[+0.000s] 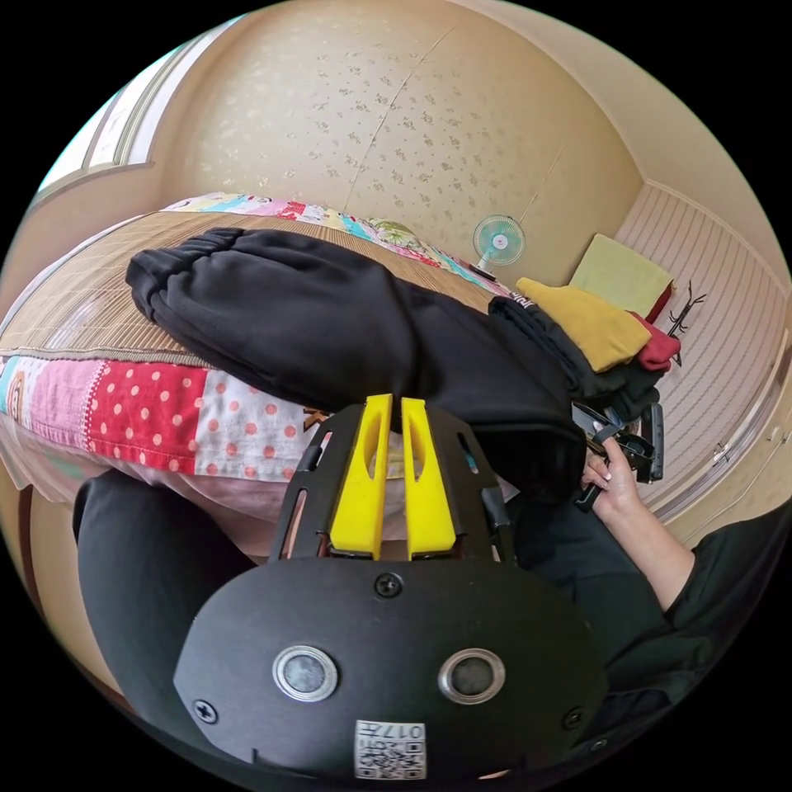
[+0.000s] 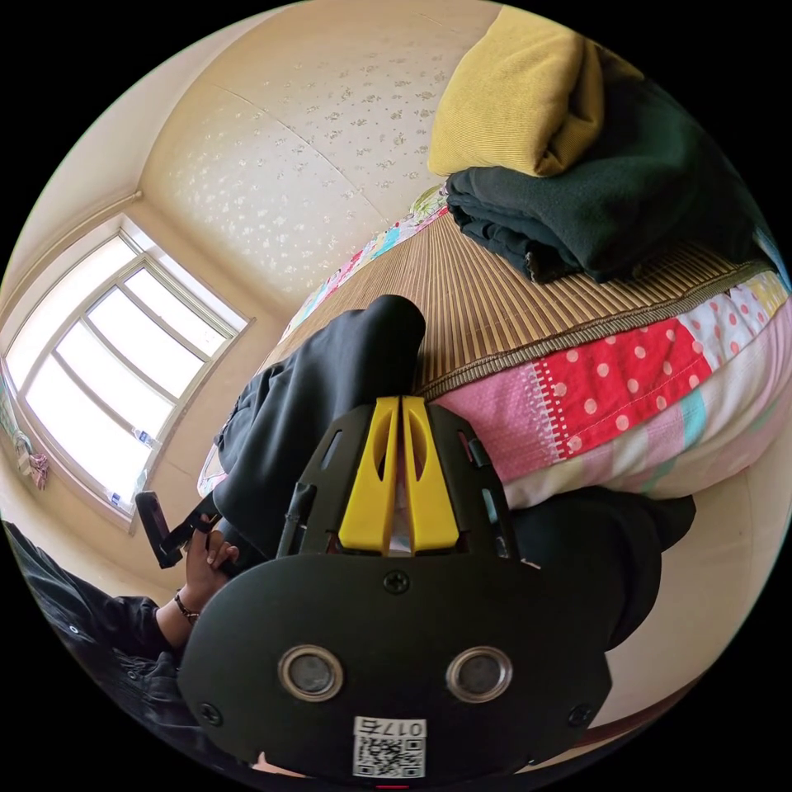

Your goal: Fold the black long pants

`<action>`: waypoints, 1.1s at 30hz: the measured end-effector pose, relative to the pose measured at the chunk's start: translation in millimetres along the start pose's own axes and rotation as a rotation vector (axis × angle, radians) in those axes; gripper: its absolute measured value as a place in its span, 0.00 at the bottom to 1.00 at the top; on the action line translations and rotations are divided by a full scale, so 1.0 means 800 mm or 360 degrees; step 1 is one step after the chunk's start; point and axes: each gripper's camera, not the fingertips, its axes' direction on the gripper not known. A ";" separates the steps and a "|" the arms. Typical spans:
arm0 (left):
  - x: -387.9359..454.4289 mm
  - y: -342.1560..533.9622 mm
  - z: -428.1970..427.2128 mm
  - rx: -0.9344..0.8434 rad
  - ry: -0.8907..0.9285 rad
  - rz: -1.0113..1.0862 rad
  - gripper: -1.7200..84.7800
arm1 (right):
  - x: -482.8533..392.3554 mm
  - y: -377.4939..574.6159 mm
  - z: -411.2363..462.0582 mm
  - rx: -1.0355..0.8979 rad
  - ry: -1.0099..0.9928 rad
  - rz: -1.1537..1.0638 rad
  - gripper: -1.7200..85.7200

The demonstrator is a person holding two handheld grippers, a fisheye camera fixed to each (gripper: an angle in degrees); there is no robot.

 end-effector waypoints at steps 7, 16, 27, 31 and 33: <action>-0.011 -0.007 0.001 0.0004 0.0019 -0.0016 0.06 | 0.000 0.001 -0.001 0.0000 -0.0002 0.0002 0.02; -0.018 -0.014 -0.001 0.0006 0.0027 -0.0023 0.06 | -0.001 0.002 -0.003 0.0000 -0.0003 0.0004 0.02; -0.023 -0.022 -0.005 0.0010 0.0032 -0.0029 0.06 | 0.000 0.003 -0.004 -0.0001 -0.0005 0.0006 0.02; -0.023 -0.024 -0.007 0.0010 0.0034 -0.0030 0.06 | 0.000 0.004 -0.004 -0.0001 -0.0006 0.0007 0.02; -0.023 -0.025 -0.008 0.0010 0.0034 -0.0031 0.06 | 0.000 0.004 -0.004 0.0000 -0.0006 0.0007 0.02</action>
